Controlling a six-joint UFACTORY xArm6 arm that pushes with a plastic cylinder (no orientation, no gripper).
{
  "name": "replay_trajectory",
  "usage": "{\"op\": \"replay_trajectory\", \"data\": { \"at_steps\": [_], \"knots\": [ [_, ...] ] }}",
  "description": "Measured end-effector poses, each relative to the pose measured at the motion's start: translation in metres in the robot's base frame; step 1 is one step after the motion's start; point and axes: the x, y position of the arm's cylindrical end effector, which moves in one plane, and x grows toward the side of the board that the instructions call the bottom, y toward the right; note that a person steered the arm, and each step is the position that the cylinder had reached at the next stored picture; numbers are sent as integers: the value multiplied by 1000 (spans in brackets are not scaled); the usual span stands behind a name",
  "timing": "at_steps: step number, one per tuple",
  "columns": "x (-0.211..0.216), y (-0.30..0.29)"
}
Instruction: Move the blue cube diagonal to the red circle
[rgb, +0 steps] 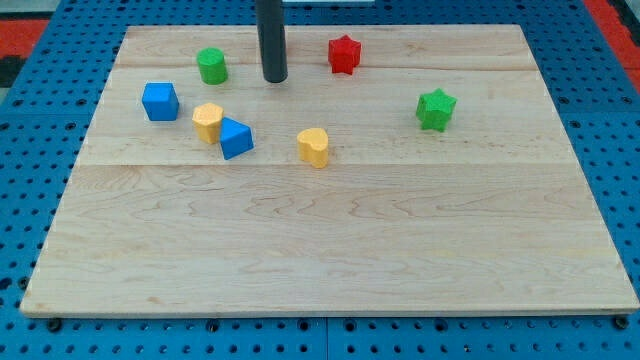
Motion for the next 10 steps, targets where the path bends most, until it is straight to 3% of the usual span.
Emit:
{"op": "replay_trajectory", "data": {
  "at_steps": [3,6,9,10],
  "knots": [
    [-13,-99],
    [46,-99],
    [27,-139],
    [30,-104]
  ]
}}
